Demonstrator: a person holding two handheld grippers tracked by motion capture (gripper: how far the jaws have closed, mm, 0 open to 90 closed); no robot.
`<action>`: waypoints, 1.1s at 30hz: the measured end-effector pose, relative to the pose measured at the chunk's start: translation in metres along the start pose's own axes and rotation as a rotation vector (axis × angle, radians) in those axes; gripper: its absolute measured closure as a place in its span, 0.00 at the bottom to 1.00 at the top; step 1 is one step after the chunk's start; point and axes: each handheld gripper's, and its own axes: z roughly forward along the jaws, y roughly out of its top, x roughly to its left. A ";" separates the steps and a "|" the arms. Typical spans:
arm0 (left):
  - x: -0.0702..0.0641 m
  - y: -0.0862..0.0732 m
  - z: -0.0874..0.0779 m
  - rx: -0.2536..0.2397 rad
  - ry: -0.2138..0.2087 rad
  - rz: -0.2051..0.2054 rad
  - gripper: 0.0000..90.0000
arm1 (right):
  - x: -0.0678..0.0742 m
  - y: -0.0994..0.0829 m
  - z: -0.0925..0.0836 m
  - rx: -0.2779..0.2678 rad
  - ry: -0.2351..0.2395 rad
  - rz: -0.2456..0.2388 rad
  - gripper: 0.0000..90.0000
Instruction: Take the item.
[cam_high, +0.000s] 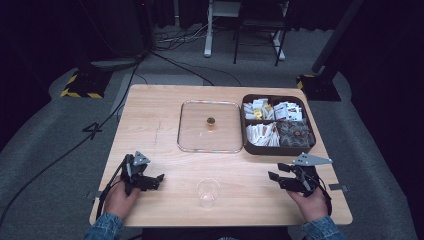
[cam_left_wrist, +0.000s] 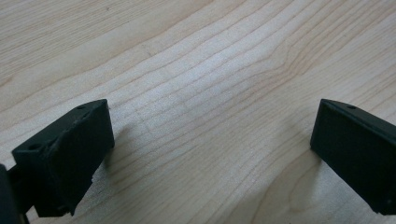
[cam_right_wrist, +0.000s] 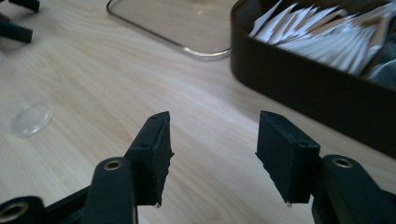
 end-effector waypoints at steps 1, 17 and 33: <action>0.000 0.000 0.000 0.000 0.000 0.001 0.00 | -0.002 0.001 -0.003 -0.016 -0.010 0.000 0.49; 0.000 0.000 0.000 0.000 0.000 0.000 0.00 | -0.044 0.033 -0.038 -0.153 -0.129 0.054 0.49; -0.002 0.001 0.001 0.001 0.011 -0.016 0.00 | -0.080 0.065 -0.057 -0.142 -0.243 0.060 0.46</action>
